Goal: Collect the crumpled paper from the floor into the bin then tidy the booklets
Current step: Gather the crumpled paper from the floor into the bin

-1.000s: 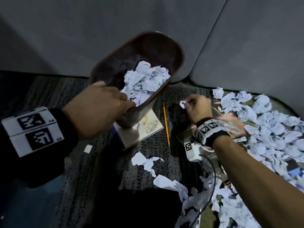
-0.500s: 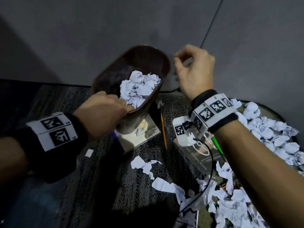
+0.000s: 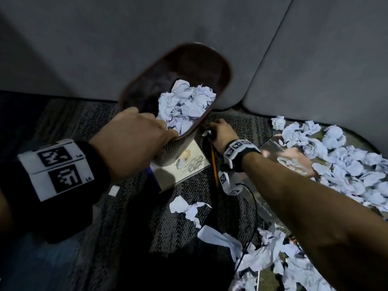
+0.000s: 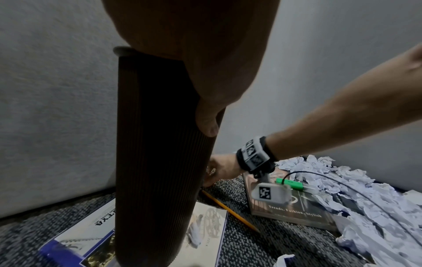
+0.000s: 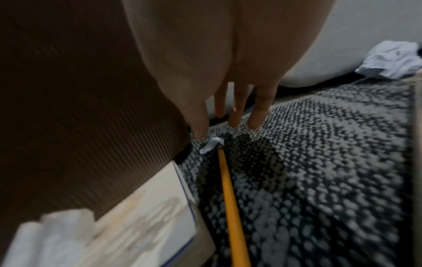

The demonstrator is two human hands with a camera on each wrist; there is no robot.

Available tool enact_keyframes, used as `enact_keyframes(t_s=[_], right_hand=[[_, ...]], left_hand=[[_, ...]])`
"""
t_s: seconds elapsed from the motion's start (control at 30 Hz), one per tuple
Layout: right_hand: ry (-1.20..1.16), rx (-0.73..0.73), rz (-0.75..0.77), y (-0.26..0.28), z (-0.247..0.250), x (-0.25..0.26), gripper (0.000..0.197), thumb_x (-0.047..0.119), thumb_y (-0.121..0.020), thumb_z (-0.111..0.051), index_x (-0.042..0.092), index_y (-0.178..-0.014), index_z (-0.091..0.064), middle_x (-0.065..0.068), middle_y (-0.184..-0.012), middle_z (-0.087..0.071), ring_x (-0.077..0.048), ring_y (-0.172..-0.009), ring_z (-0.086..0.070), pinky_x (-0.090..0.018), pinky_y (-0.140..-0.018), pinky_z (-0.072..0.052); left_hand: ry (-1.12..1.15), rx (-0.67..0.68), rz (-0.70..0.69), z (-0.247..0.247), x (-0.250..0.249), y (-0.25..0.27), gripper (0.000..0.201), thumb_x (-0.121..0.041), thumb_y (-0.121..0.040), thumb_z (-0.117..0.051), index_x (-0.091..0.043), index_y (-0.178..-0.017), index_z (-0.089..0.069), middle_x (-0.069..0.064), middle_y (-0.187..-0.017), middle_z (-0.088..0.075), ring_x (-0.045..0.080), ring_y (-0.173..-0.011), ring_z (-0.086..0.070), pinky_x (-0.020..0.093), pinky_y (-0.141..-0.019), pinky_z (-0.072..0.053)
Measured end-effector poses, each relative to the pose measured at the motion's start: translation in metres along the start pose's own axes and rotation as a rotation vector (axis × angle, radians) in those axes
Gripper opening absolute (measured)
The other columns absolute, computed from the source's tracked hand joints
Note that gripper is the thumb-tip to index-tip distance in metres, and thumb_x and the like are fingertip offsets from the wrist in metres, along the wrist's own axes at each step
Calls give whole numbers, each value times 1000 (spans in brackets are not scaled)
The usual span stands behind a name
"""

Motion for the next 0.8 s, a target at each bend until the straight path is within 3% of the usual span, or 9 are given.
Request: enact_keyframes(t_s=[0.1, 0.2, 0.27, 0.4, 0.47, 0.57, 0.67, 0.73, 0.8], right_hand=[[129, 89, -13, -21, -12, 1, 38, 22, -86, -63, 20, -124, -61, -13, -119, -48, -38, -104, -56, -35, -96, -45], [228, 84, -75, -36, -16, -1, 34, 21, -88, -60, 18, -122, -60, -13, -124, -49, -38, -112, -55, -41, -95, -48], [230, 16, -105, -42, -15, 1, 35, 20, -90, -57, 15, -124, -57, -13, -127, -52, -39, -115, -55, -45, -92, -48], [131, -28, -158, -44, -11, -3, 28, 21, -87, -59, 9, -113, -63, -15, -118, -63, -36, -107, -61, -39, -82, -48], [-59, -154, -188, -35, 2, -11, 15, 25, -84, -64, 15, -93, -70, -12, -98, -70, -30, -92, -66, -30, -72, -48], [-480, -567, -253, -4, 51, -26, 13, 30, -81, -71, 18, -76, -70, -4, -74, -68, -14, -68, -62, -25, -64, -46], [-833, -963, -82, 35, 137, -3, 19, 28, -83, -71, 24, -68, -60, 6, -60, -55, -4, -56, -48, -21, -58, -41], [-898, -961, 123, 48, 181, 36, 18, 26, -83, -71, 23, -70, -60, 6, -61, -56, -7, -57, -53, -23, -57, -45], [-696, -783, 266, 50, 197, 82, 15, 32, -83, -71, 19, -77, -67, 7, -69, -65, -7, -63, -61, -24, -63, -51]], left_hand=[[10, -14, -49, -1, -1, -1, 20, -23, -70, -65, -30, -85, -54, -7, -70, -58, 22, -67, -58, 29, -57, -29], [62, -18, -72, 1, -2, -3, 11, -31, -68, -51, -29, -78, -49, -6, -68, -56, 24, -66, -58, 30, -57, -31], [79, -2, -70, 0, -2, -4, 16, -35, -66, -42, -29, -78, -50, -6, -69, -57, 24, -67, -58, 31, -58, -35], [80, -4, -57, -2, -1, -5, 13, -27, -69, -54, -28, -82, -55, -6, -70, -59, 23, -68, -60, 33, -58, -41], [66, 13, -60, -3, -1, -6, 16, -29, -70, -65, -28, -84, -57, -6, -71, -59, 23, -69, -60, 33, -57, -42], [78, 48, -47, -2, -1, -5, 24, -26, -64, -73, -28, -81, -56, -6, -69, -59, 24, -67, -60, 33, -56, -42], [62, 85, -34, 5, -3, -6, 27, -22, -64, -71, -30, -85, -55, -7, -71, -59, 22, -69, -60, 31, -58, -37], [44, 116, -29, 8, -7, -7, 27, -22, -74, -59, -33, -98, -54, -8, -84, -60, 19, -81, -59, 30, -63, -31], [26, 120, -3, 11, -7, -6, 30, -18, -77, -51, -35, -101, -52, -9, -86, -59, 17, -85, -58, 30, -64, -29]])
Point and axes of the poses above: each hand's wrist, its own y-axis away from the middle knuckle, its own z-axis out of the back of the hand, x = y × z, the point moved 4 cm from there along -y, towards the middle knuckle
